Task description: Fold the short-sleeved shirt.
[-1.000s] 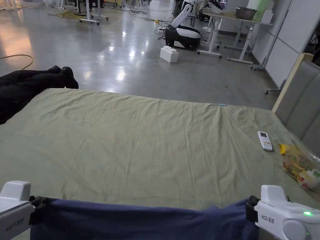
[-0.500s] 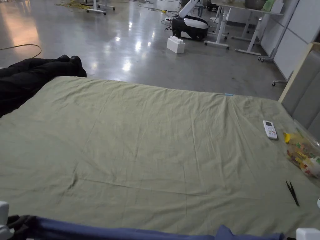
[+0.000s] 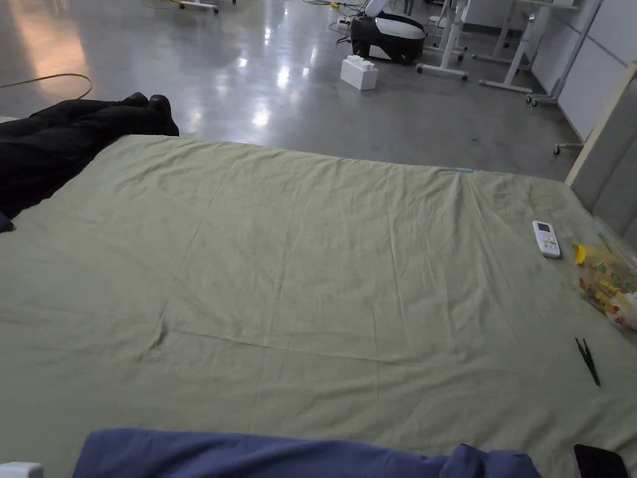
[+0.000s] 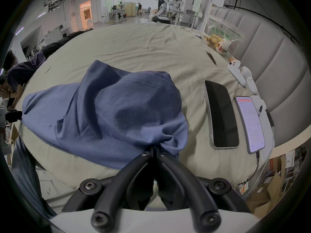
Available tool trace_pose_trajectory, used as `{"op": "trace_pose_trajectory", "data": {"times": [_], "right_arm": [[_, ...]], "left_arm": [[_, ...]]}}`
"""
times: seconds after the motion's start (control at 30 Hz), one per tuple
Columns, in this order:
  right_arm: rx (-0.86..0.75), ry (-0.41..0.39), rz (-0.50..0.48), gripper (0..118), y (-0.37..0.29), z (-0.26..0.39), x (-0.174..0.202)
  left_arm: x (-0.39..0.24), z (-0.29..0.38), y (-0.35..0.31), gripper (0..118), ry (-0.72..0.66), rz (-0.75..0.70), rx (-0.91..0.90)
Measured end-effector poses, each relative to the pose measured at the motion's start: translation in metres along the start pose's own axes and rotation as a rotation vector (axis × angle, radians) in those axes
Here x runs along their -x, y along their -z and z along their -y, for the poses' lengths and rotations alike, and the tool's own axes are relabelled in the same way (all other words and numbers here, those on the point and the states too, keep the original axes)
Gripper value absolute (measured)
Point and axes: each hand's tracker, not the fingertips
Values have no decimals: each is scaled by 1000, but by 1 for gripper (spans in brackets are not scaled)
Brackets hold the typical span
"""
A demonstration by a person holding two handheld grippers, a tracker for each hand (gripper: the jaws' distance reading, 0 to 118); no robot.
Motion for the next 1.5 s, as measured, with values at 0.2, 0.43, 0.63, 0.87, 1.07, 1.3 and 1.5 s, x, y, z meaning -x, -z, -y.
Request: {"op": "trace_pose_trajectory", "data": {"times": [0.2, 0.43, 0.63, 0.87, 1.07, 1.3, 1.5], "right_arm": [[-90, -69, 122, 42, -16, -3, 18], [-402, -59, 145, 90, -66, -52, 49], [-726, 12, 151, 90, -94, -108, 83], [-971, 37, 125, 80, -113, -148, 115], [-1005, 37, 119, 14, -116, -169, 129], [-998, 84, 106, 1, -113, -177, 127], [-1023, 58, 105, 0, -115, -176, 126]], "left_arm": [[-6, -10, -10, 40, 27, -74, -4], [-40, -54, -42, 57, 41, -13, -257], [-97, -100, -68, 57, 111, -5, -512], [-144, -135, -94, 52, 72, -45, -720], [-156, -147, -101, 10, 51, -59, -780], [-162, -146, -110, 0, 89, -109, -852], [-156, -150, -116, 0, 94, -104, -855]]}}
